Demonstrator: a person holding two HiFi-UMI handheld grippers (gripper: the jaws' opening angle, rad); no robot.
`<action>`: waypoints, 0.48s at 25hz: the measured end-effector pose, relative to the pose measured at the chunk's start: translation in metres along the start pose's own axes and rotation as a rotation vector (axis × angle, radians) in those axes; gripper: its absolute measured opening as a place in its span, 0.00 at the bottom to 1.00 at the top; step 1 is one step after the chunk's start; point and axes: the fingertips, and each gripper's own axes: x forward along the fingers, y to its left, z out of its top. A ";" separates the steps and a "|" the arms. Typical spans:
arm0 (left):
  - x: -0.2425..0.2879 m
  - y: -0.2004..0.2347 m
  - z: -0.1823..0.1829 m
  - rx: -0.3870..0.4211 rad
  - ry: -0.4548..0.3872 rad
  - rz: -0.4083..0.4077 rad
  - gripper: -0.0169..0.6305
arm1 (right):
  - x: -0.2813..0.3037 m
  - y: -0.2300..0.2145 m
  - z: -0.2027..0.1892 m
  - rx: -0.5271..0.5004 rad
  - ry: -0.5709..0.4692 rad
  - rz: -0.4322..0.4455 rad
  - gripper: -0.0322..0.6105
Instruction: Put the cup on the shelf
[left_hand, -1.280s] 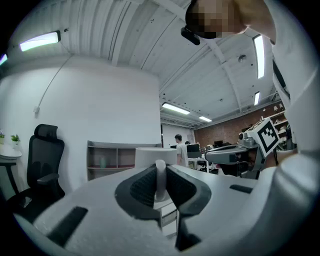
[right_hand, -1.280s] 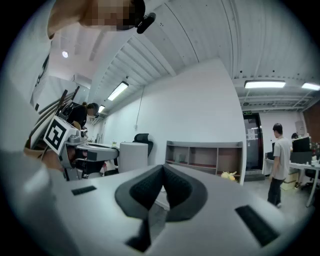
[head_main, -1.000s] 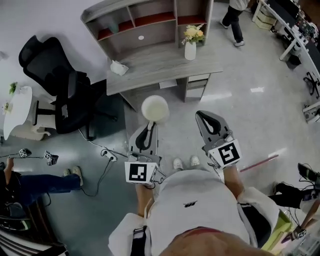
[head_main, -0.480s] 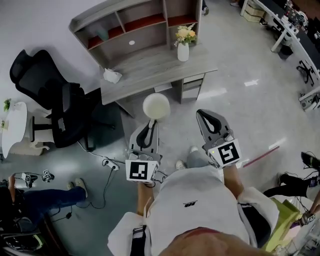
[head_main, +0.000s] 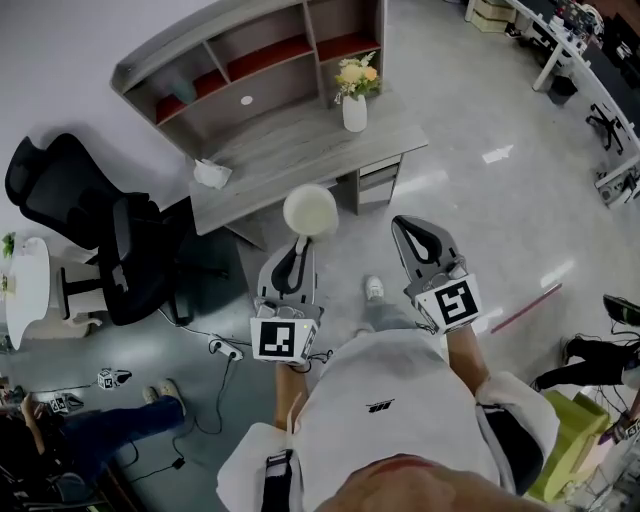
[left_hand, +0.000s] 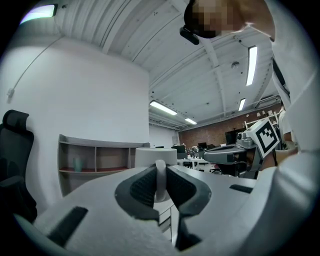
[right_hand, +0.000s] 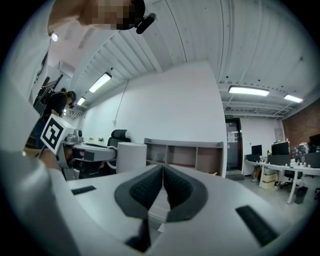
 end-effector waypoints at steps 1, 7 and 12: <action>0.007 0.003 -0.002 -0.002 0.003 -0.002 0.11 | 0.006 -0.005 -0.001 0.001 0.003 -0.003 0.09; 0.050 0.017 -0.007 -0.009 0.003 -0.018 0.11 | 0.037 -0.034 -0.006 0.007 0.005 -0.012 0.09; 0.083 0.025 -0.009 -0.013 0.014 -0.026 0.11 | 0.058 -0.059 -0.010 0.011 0.013 -0.017 0.09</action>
